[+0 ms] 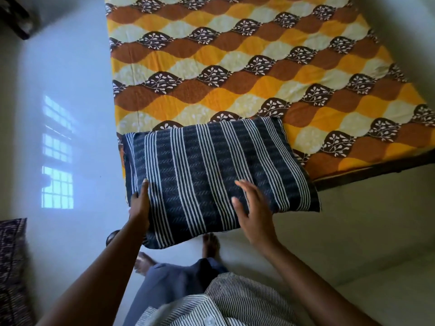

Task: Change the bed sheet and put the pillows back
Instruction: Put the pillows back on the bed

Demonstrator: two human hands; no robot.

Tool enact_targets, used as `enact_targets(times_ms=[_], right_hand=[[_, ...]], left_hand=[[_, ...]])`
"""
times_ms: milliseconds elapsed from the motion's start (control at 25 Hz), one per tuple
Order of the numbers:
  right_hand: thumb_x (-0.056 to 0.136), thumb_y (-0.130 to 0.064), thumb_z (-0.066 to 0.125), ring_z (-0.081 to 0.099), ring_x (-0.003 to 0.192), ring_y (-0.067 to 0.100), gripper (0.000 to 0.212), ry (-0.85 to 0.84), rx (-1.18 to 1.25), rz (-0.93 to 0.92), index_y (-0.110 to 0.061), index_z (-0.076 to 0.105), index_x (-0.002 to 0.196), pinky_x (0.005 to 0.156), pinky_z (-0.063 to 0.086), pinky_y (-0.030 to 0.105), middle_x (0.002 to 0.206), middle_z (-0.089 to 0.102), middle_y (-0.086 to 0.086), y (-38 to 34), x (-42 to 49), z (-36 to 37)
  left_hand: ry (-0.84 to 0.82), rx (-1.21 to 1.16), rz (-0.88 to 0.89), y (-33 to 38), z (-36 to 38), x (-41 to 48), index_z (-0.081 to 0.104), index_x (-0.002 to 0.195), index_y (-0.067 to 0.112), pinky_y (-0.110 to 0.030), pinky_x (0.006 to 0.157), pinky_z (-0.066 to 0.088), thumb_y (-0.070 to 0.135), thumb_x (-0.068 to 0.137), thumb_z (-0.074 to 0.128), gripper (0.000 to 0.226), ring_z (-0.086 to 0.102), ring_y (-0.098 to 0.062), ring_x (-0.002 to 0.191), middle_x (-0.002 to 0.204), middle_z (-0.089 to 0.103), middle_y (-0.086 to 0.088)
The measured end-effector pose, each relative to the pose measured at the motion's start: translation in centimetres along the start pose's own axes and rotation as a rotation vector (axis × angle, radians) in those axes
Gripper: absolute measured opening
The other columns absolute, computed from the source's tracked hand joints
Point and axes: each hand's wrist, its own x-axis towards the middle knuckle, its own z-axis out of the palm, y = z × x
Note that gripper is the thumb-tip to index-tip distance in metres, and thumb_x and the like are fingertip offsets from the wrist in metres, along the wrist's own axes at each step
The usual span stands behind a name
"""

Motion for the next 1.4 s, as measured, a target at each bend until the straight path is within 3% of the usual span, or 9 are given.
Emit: enact_targets(times_ms=[120,240,400,480,600,720,880,1200,1400], right_hand=[[0.091,-0.058,0.022,0.013,0.145,0.020,0.065,-0.087,-0.296,-0.183,-0.025,0.025,0.147,0.115,0.012,0.036,0.157,0.016,0.004,-0.5,8.0,4.0],[0.082,-0.065,-0.004,-0.008,0.146,0.025,0.077,-0.329,-0.595,-0.150,-0.028,0.000,0.149,0.116,-0.007,0.049,0.158,-0.007,0.003,0.1,11.2,9.8],[0.082,-0.063,-0.002,-0.006,0.146,0.025,0.078,-0.340,-0.655,-0.157,-0.026,0.007,0.150,0.112,-0.014,0.048,0.158,0.000,0.003,1.4,11.1,11.5],[0.085,-0.059,0.005,0.003,0.146,0.023,0.074,-0.326,-0.553,-0.184,-0.024,0.019,0.148,0.114,-0.009,0.044,0.158,0.010,0.003,0.7,11.0,11.2],[0.095,-0.039,0.034,0.027,0.140,0.024,0.049,-0.354,-0.346,-0.288,-0.018,0.043,0.139,0.116,0.019,0.043,0.149,0.036,0.005,-1.6,9.3,11.3],[0.092,-0.018,0.051,0.046,0.123,0.023,0.033,-0.330,-0.228,-0.351,-0.011,0.058,0.124,0.103,0.041,0.037,0.127,0.053,0.007,-4.6,7.7,12.3],[0.091,-0.023,0.045,0.052,0.106,0.021,0.028,-0.434,-0.145,-0.411,-0.014,0.067,0.108,0.091,0.039,0.027,0.107,0.063,0.004,-11.4,7.5,16.6],[0.089,-0.017,0.056,0.059,0.100,0.021,0.017,-0.699,-0.048,-0.437,-0.018,0.071,0.098,0.084,0.047,0.032,0.103,0.066,0.003,-28.7,1.8,33.6],[0.091,-0.016,0.055,0.058,0.103,0.016,0.019,-0.895,-0.099,-0.396,-0.017,0.070,0.103,0.078,0.034,0.017,0.109,0.065,0.004,-38.0,-4.0,44.3]], left_hand=[[0.022,0.035,-0.006,1.5,0.7,0.4,0.037,0.140,0.012,-0.051,0.104,0.036,0.088,0.062,0.043,0.109,0.043,-0.038,0.126,0.142,0.042,-0.017],[0.107,0.073,-0.096,0.4,1.1,1.1,0.043,0.131,-0.006,-0.037,0.085,0.042,0.070,0.085,0.035,0.089,0.053,-0.039,0.105,0.132,0.048,-0.027],[0.071,-0.006,-0.232,-0.2,0.5,1.5,0.045,0.126,-0.009,-0.039,0.092,0.044,0.061,0.088,0.043,0.080,0.052,-0.040,0.113,0.124,0.053,-0.020],[0.003,-0.066,-0.257,0.1,-0.2,0.8,0.051,0.119,-0.006,-0.037,0.085,0.046,0.052,0.089,0.050,0.066,0.057,-0.037,0.105,0.114,0.057,-0.017],[-0.027,-0.125,-0.131,0.3,-2.1,-0.3,0.059,0.110,-0.001,-0.025,0.063,0.042,0.029,0.094,0.054,0.035,0.054,-0.022,0.073,0.091,0.057,-0.012],[-0.078,-0.188,0.033,0.7,-5.5,-1.5,0.055,0.121,0.007,-0.020,0.063,0.042,0.017,0.096,0.049,0.028,0.053,-0.020,0.088,0.098,0.057,-0.008],[-0.022,-0.052,0.181,0.0,-13.2,-1.5,0.059,0.119,0.022,-0.035,0.098,0.042,0.027,0.094,0.053,0.026,0.054,-0.018,0.110,0.114,0.060,-0.001],[0.193,-0.172,-0.015,-9.4,-37.2,1.1,0.057,0.123,0.012,-0.037,0.098,0.039,0.024,0.097,0.048,0.031,0.052,-0.023,0.118,0.129,0.056,-0.008],[0.360,-0.371,-0.155,-16.1,-49.0,2.7,0.056,0.124,0.001,-0.037,0.088,0.044,0.016,0.097,0.047,0.032,0.052,-0.034,0.118,0.123,0.058,-0.020]])
